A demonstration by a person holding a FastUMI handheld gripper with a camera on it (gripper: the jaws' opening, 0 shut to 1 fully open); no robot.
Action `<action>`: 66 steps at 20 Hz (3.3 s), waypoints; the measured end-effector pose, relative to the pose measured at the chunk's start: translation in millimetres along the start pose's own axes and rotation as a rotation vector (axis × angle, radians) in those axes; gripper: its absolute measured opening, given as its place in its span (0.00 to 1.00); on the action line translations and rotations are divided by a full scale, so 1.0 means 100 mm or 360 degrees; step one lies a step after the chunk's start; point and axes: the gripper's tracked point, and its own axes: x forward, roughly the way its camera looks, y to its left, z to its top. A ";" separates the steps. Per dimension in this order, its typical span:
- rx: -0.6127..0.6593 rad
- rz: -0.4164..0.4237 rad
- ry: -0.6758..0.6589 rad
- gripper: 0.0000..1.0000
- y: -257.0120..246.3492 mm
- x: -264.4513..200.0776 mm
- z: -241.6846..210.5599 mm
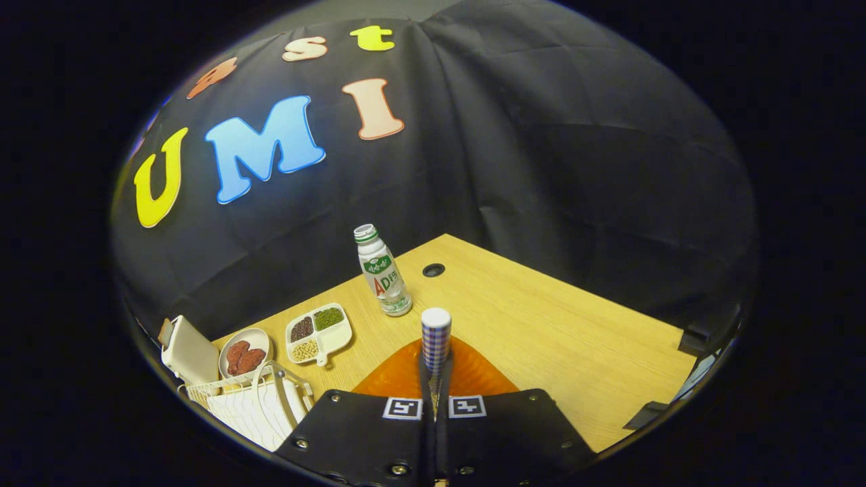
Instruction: Take the plate from the dish rack, then take the spoon from the basket and place it into the plate.
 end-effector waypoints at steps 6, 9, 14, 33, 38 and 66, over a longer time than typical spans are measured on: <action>-0.0172 0.0029 -0.0166 0.00 0.28 -0.66 0.35; -0.0269 0.0097 -0.0219 0.00 0.51 -1.01 0.38; -0.0339 0.0284 -0.0210 0.00 1.02 -1.56 0.11; -0.0619 0.0848 0.0158 0.00 2.01 -2.42 -1.97; -0.0632 0.0861 0.0227 0.01 1.99 -2.36 -2.20; -0.0503 0.0681 -0.0016 1.00 1.62 -2.24 -1.44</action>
